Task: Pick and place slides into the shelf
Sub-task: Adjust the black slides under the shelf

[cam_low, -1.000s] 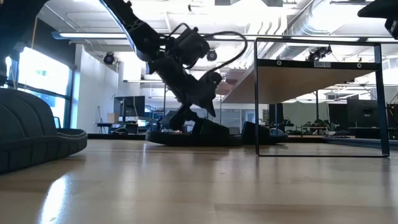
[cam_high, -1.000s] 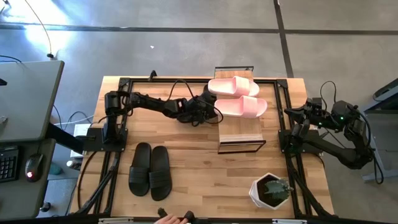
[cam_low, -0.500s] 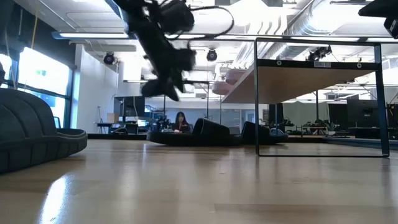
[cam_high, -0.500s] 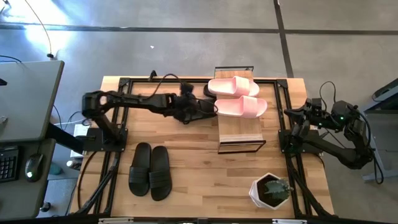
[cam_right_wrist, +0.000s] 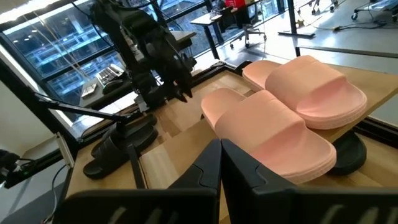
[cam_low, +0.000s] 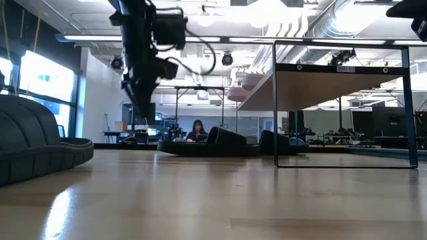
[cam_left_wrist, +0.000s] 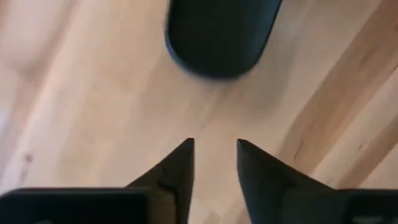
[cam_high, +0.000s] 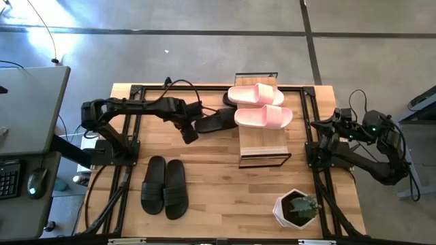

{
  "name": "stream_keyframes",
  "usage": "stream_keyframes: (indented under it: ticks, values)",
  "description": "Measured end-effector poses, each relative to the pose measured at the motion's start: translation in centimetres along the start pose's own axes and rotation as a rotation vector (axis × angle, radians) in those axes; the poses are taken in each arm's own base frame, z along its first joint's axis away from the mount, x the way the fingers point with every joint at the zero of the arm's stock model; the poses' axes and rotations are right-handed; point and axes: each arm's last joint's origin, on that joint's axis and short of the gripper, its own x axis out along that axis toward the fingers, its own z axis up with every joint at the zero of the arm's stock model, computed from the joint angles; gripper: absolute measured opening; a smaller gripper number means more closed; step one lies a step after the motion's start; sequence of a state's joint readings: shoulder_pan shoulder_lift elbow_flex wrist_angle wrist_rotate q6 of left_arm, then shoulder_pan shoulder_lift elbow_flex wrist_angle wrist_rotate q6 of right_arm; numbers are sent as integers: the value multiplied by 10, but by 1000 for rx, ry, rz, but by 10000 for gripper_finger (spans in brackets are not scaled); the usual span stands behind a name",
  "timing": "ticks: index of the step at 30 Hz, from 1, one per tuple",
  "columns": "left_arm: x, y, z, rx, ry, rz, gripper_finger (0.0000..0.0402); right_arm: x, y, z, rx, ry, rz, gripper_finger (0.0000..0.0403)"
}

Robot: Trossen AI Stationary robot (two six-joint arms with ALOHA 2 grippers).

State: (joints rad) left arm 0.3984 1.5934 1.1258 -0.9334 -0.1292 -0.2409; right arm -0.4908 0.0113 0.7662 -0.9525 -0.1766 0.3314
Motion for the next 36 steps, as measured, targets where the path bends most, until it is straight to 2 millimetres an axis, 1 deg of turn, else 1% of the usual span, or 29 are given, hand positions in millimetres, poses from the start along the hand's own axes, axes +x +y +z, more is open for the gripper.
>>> stream_keyframes:
  ticks: [3, 6, 9, 13, 16, 20, 25, 29, 36]
  values:
    - [12, 3, -5, -29, 66, -72, 67, 0, -1, -2, 4, 25, -1, 0]
    - [26, 4, -7, -91, 34, -151, 31, 0, -1, -4, -7, 43, -8, 0]
    - [37, 3, -7, -127, -25, -170, 5, 0, -1, -4, -18, 44, -8, 0]
    - [41, 1, -4, -147, -75, -185, 14, 0, -1, -4, -18, 45, -8, 0]
    - [52, -1, -2, -167, -53, -182, 13, 0, -1, -5, -17, 48, -9, 0]
    - [69, -2, 0, -173, -31, -126, 2, 0, -2, -5, -13, 52, -11, 0]
    - [76, -4, 11, -186, -116, -143, 8, 0, -2, -5, -9, 53, -11, 0]
    - [77, 4, 19, -216, -176, -152, 2, 0, -2, -5, -8, 54, -12, 0]
    - [77, 23, 29, -267, -258, -154, 5, 0, -2, -5, -8, 54, -12, 0]
